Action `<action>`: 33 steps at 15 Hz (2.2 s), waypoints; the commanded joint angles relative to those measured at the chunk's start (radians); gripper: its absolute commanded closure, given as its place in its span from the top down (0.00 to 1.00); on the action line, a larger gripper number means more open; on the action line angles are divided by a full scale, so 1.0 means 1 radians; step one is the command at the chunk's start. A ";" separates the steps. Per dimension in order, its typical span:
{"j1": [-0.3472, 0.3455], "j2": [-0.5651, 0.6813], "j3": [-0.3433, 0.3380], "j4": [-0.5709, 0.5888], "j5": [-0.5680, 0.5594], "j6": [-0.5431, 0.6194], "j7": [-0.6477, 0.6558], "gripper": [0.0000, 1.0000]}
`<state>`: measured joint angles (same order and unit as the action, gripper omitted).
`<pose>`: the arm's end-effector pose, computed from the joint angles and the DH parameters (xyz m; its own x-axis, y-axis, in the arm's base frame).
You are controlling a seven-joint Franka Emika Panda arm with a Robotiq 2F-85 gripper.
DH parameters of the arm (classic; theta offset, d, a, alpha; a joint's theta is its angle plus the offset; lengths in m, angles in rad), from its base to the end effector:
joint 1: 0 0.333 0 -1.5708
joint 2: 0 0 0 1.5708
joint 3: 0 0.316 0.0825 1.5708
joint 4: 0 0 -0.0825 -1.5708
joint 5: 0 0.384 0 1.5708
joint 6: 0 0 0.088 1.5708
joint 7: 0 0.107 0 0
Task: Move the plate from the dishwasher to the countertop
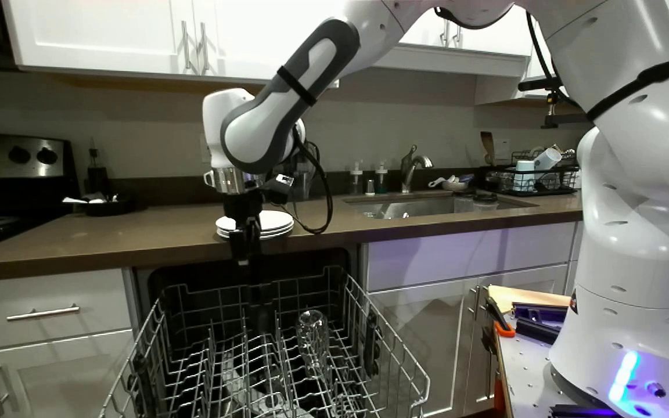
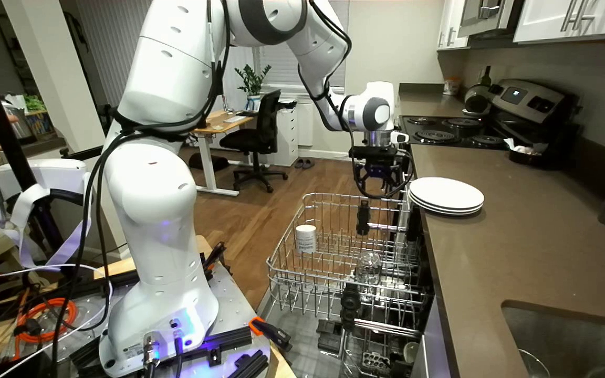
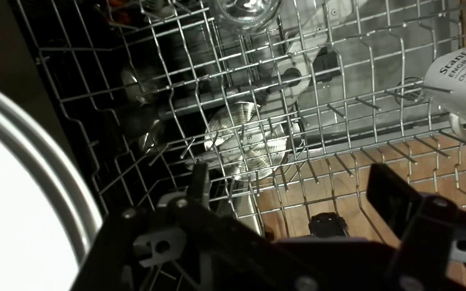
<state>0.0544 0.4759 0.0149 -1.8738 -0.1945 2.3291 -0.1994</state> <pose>0.6341 0.0402 0.2565 0.9200 0.3881 -0.0542 0.3918 -0.9118 0.1225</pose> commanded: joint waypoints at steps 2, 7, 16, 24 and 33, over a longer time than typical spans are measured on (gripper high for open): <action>0.024 0.046 -0.039 0.055 -0.109 0.034 0.053 1.00; 0.037 0.071 -0.066 0.076 -0.186 0.073 0.095 1.00; 0.113 0.093 -0.151 0.083 -0.356 0.121 0.255 1.00; 0.130 0.074 -0.177 0.076 -0.424 0.109 0.324 1.00; 0.122 0.065 -0.188 0.079 -0.476 0.107 0.369 1.00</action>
<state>0.1746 0.5569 -0.1645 -1.7934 -0.6265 2.4366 0.1326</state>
